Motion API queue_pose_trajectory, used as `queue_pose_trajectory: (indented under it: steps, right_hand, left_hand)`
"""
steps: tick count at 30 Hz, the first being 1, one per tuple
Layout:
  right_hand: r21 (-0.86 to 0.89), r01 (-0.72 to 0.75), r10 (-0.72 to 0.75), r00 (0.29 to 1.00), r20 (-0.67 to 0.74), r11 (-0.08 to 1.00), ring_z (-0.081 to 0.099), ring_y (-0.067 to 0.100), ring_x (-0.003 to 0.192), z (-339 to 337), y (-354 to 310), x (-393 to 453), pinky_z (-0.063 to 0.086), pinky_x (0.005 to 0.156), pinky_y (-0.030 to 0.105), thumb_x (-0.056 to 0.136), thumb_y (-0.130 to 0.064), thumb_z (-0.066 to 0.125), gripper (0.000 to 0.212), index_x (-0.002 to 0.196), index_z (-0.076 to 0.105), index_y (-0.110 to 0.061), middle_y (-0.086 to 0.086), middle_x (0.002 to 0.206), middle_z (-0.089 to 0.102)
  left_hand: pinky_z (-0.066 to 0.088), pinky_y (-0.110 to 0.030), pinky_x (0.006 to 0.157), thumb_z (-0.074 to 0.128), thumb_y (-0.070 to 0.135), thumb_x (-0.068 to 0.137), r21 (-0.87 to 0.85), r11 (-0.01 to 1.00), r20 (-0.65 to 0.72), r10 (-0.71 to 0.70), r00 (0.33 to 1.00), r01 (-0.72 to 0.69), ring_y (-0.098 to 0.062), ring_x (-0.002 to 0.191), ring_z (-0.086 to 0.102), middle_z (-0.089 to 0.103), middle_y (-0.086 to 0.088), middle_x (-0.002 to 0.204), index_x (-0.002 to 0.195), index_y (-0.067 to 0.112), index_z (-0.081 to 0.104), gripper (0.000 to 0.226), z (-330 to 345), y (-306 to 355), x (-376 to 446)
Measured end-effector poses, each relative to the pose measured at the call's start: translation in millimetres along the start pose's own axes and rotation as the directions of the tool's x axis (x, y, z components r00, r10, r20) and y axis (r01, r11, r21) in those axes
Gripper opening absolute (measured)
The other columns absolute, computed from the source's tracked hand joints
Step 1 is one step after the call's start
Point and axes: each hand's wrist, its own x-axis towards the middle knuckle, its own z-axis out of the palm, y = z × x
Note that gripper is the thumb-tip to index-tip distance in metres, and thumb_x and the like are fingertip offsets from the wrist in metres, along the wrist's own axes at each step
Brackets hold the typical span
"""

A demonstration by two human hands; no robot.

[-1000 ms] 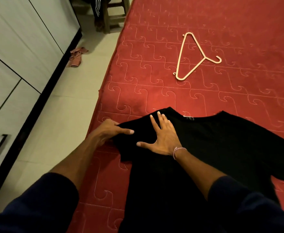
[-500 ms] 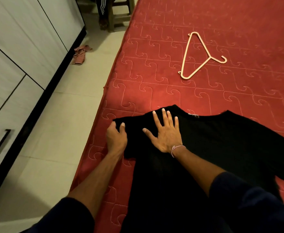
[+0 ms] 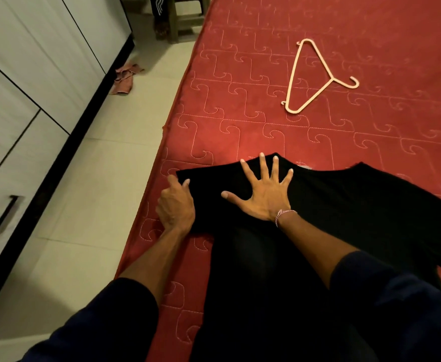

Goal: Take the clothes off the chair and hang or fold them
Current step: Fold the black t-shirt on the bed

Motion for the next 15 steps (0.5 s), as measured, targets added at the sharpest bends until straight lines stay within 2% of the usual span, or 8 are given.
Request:
queue_pose_trajectory:
  steps: [5, 7, 10, 12, 15]
  right_hand:
    - [0.023, 0.07, -0.069, 0.996, -0.048, 0.997, -0.015, 0.032, 0.153, -3, 0, -23, -0.01, 0.115, 0.07, 0.081, -0.092, 0.017, 0.097, 0.159, 0.0, -0.036, 0.009, 0.168, -0.007]
    - [0.072, 0.092, -0.087, 0.994, -0.062, 0.993, -0.014, 0.029, 0.153, 0, -8, -42, -0.01, 0.118, 0.066, 0.088, -0.084, 0.018, 0.089, 0.16, 0.003, -0.033, 0.01, 0.168, -0.005]
    - [0.169, 0.086, -0.074, 0.994, -0.08, 0.982, -0.011, 0.026, 0.154, 6, -16, -78, -0.008, 0.121, 0.059, 0.096, -0.073, 0.022, 0.08, 0.16, 0.01, -0.027, 0.01, 0.168, 0.0]
    - [0.139, 0.113, -0.104, 0.992, -0.072, 0.984, -0.007, 0.027, 0.155, 11, -18, -103, -0.004, 0.122, 0.058, 0.099, -0.069, 0.025, 0.077, 0.16, 0.014, -0.024, 0.01, 0.168, 0.004]
    - [0.086, 0.169, -0.166, 0.985, -0.041, 0.982, -0.003, 0.027, 0.155, 17, -21, -139, 0.005, 0.123, 0.059, 0.1, -0.064, 0.029, 0.074, 0.159, 0.019, -0.022, 0.01, 0.167, 0.008]
  left_hand:
    - [0.041, -0.033, 0.062, 0.055, 0.037, 0.101, -0.261, 0.963, 0.058, -0.056, 0.997, 0.069, -0.03, 0.081, 0.064, 0.061, -0.009, 0.085, 0.106, 0.004, 0.051, 0.034, -9, -7, -8]
    - [0.039, -0.03, 0.061, 0.056, 0.035, 0.1, -0.33, 0.942, 0.045, -0.049, 0.998, 0.062, -0.026, 0.078, 0.061, 0.061, -0.01, 0.085, 0.107, 0.004, 0.049, 0.033, -14, -9, -19]
    - [0.034, -0.027, 0.056, 0.057, 0.033, 0.099, -0.332, 0.942, 0.047, -0.029, 0.998, 0.044, -0.024, 0.075, 0.059, 0.062, -0.012, 0.085, 0.11, 0.005, 0.044, 0.033, -23, -16, -40]
    - [0.037, -0.027, 0.057, 0.059, 0.032, 0.098, -0.313, 0.949, 0.063, -0.023, 0.998, 0.042, -0.023, 0.074, 0.06, 0.062, -0.01, 0.083, 0.108, 0.007, 0.045, 0.031, -29, -24, -57]
    - [0.04, -0.027, 0.06, 0.062, 0.032, 0.096, -0.276, 0.961, 0.12, 0.001, 0.993, 0.033, -0.021, 0.074, 0.062, 0.066, -0.007, 0.081, 0.094, 0.01, 0.056, 0.023, -37, -37, -84]
